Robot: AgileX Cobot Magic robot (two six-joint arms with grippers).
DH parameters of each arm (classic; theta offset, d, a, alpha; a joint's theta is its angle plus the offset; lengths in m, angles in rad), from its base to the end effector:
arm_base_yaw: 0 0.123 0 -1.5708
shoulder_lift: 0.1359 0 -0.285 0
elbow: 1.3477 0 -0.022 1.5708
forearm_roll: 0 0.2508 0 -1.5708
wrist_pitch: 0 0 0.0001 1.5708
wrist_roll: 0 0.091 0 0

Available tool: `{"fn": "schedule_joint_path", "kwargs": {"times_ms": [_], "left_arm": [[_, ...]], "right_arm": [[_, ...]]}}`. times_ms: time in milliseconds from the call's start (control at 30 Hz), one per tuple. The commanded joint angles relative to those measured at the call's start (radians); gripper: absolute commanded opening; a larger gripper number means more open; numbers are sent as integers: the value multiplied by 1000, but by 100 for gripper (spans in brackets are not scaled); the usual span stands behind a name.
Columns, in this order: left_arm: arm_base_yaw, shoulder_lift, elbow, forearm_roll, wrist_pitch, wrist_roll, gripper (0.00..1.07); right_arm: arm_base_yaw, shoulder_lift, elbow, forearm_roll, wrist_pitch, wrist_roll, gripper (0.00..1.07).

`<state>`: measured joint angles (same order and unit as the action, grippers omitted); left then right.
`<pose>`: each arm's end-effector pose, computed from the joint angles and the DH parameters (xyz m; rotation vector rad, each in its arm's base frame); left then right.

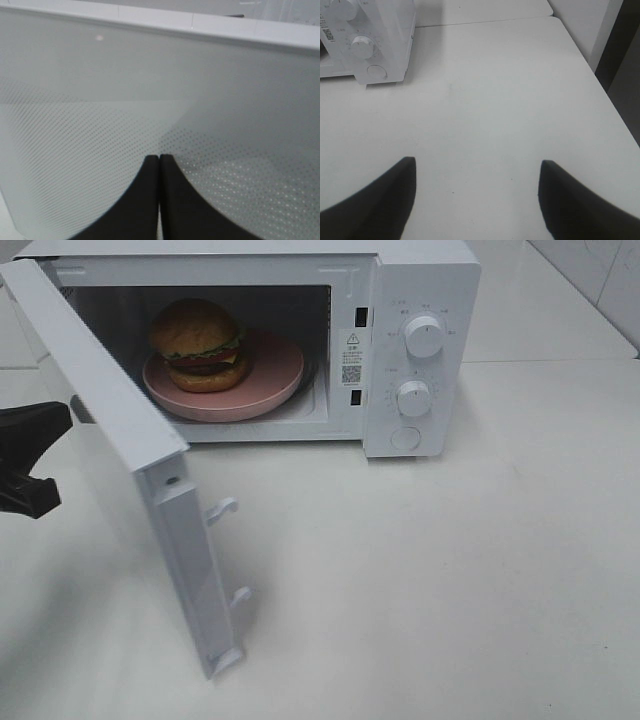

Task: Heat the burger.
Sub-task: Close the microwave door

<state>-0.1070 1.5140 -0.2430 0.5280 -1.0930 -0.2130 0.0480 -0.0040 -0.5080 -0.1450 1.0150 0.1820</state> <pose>0.2124 -0.0637 0.1707 0.4738 1.6612 -0.4418 -0.0045 -0.0114 0.2839 0.1362 1.9739 -0.0224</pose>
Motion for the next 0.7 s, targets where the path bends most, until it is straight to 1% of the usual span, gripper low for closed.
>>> {"fn": "schedule_joint_path", "kwargs": {"times_ms": [33,67,133,200,233,300,333,367,400,433,467,500,533,600,633,700], "left_arm": [[-62,11,-19,-101,8,33,0],[-104,20,-33,-156,8,32,0],[-119,23,-39,-173,8,32,0],[-165,31,-62,-217,9,32,0],[-165,31,-62,-217,9,32,0],[-210,31,-87,-286,24,31,0],[-210,31,-87,-286,24,31,0],[-241,31,-105,-349,47,31,0],[-256,31,-118,-388,66,32,0],[-256,31,-118,-388,66,32,0],[-286,31,-140,-441,93,39,0],[-313,31,-163,-481,121,67,0],[-313,31,-163,-481,121,67,0],[-344,44,-196,-491,143,117,0],[-344,44,-196,-491,143,117,0],[-362,79,-227,-493,151,117,0]], "right_arm": [[-3,-26,2,-1,-7,-10,67],[-3,-26,2,-1,-7,-10,67],[-3,-26,2,-1,-7,-10,67],[-3,-26,2,-2,-7,-10,67],[-3,-26,2,-2,-7,-10,67],[-3,-26,2,-2,-7,-10,67],[-3,-26,2,-2,-7,-10,67],[-3,-26,2,-2,-7,-10,67],[-3,-26,2,-2,-7,-10,67],[-3,-26,2,-2,-7,-10,67],[-3,-26,2,-2,-7,-10,67],[-3,-26,2,-2,-7,-10,67],[-3,-26,2,-2,-7,-10,67],[-3,-26,2,-2,-7,-10,67],[-3,-26,2,-2,-7,-10,67],[-3,-26,2,-2,-7,-10,67]]}}
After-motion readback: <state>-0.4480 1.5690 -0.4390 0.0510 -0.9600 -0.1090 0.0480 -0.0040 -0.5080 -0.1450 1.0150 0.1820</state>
